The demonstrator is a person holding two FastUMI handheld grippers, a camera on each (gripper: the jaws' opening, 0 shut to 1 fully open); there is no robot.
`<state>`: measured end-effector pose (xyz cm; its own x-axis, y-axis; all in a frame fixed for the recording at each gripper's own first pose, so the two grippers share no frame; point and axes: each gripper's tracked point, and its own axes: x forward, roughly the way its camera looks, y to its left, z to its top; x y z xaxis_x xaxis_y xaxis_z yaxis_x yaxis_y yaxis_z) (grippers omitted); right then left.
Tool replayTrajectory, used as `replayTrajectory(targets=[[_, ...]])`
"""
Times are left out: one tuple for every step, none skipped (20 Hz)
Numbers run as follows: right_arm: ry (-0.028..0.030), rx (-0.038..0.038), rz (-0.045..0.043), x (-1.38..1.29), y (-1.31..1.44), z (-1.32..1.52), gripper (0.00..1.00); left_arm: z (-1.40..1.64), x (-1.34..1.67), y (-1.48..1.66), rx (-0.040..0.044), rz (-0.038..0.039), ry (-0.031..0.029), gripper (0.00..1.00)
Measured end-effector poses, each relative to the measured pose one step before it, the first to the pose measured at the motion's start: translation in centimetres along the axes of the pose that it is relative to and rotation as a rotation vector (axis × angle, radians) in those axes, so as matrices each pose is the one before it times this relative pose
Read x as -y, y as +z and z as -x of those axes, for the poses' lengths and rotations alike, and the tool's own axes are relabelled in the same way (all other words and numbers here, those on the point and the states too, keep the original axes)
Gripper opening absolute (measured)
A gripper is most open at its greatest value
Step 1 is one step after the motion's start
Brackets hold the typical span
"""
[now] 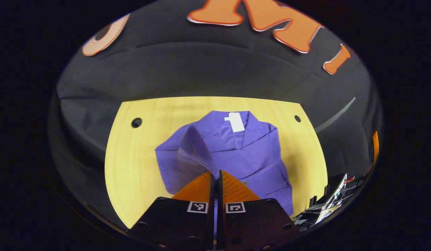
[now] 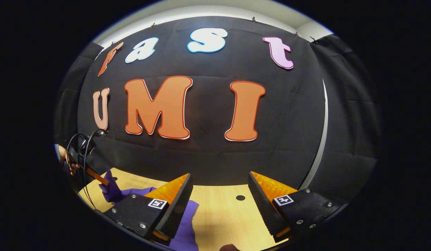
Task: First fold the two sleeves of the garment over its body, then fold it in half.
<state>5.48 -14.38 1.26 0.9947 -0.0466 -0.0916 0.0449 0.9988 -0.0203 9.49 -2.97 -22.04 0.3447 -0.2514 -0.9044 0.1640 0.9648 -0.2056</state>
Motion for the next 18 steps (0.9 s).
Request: replayTrajectory(targets=[[-0.00275,-0.00177,0.00061,0.482,-0.204,0.058,0.95,-0.527,1.456,0.335,-0.00169,-0.02342,-0.00624,0.04],[0.00201,-0.00079,-0.00238,0.35,-0.22,0.125,0.95,-0.378,1.643,0.245,-0.00636,-0.0203,-0.0132,0.04],[-0.00416,-0.00065,-0.00334,0.463,-0.152,0.107,0.95,-0.66,1.613,0.171,-0.00765,-0.01505,-0.01388,0.04],[0.00192,-0.00023,-0.00675,0.382,-0.12,0.143,0.95,-0.63,1.483,0.244,-0.00549,-0.01341,-0.01535,0.04],[-0.00204,-0.00111,-0.00602,0.404,-0.151,0.093,0.95,-0.694,1.023,0.345,-0.00385,-0.01122,-0.00603,0.04],[-0.00239,0.00214,-0.00756,0.513,-0.042,0.082,0.95,-0.705,1.192,0.321,-0.0013,-0.01014,-0.01297,0.04],[0.00097,-0.0006,-0.00661,0.324,-0.118,0.083,0.95,-0.802,1.22,0.29,-0.01107,-0.00381,-0.00656,0.04],[-0.0033,-0.00148,-0.00574,0.404,-0.1,0.087,0.95,-0.498,1.059,0.039,-0.00643,-0.00695,-0.01077,0.04],[0.0032,-0.00079,-0.00595,0.204,-0.081,0.074,0.95,-0.738,0.92,0.261,-0.00178,-0.00119,-0.01195,0.04],[-0.00233,-0.00144,-0.003,0.291,-0.071,0.096,0.95,-0.503,0.9,0.248,-0.00424,-0.00337,-0.00821,0.04],[0.00303,-0.00023,-0.00283,0.233,-0.155,-0.027,0.95,-0.656,0.621,0.275,0.00111,-0.00035,-0.00437,0.04],[0.00065,-0.00497,0.001,0.17,-0.165,0.006,0.95,-0.422,0.826,0.366,0.00743,-0.00032,-0.00803,0.04],[0.00205,-0.00419,0.00212,0.196,-0.296,-0.074,0.95,-0.311,0.78,0.163,0.00514,0.00182,-0.01215,0.04],[0.00064,-0.00407,0.00312,0.116,-0.175,-0.02,0.95,-0.171,1.024,0.026,0.0029,-0.00121,-0.02178,0.06],[0.00245,-0.00362,0.00118,0.167,-0.243,-0.127,0.95,-0.048,0.554,0.219,0.01336,-0.00624,-0.01261,0.11],[0.0054,-0.00573,-0.00219,0.0,-0.107,-0.14,0.95,0.156,0.609,0.452,0.02218,-0.00816,-0.01406,0.16],[0.00378,-0.00435,-0.00308,-0.029,-0.206,-0.155,0.95,0.021,0.394,0.414,0.02648,-0.01119,-0.00648,0.29],[0.00741,-0.00671,-0.00241,-0.175,-0.093,-0.161,0.95,0.522,0.093,0.365,0.02678,-0.01266,0.00136,0.43]])
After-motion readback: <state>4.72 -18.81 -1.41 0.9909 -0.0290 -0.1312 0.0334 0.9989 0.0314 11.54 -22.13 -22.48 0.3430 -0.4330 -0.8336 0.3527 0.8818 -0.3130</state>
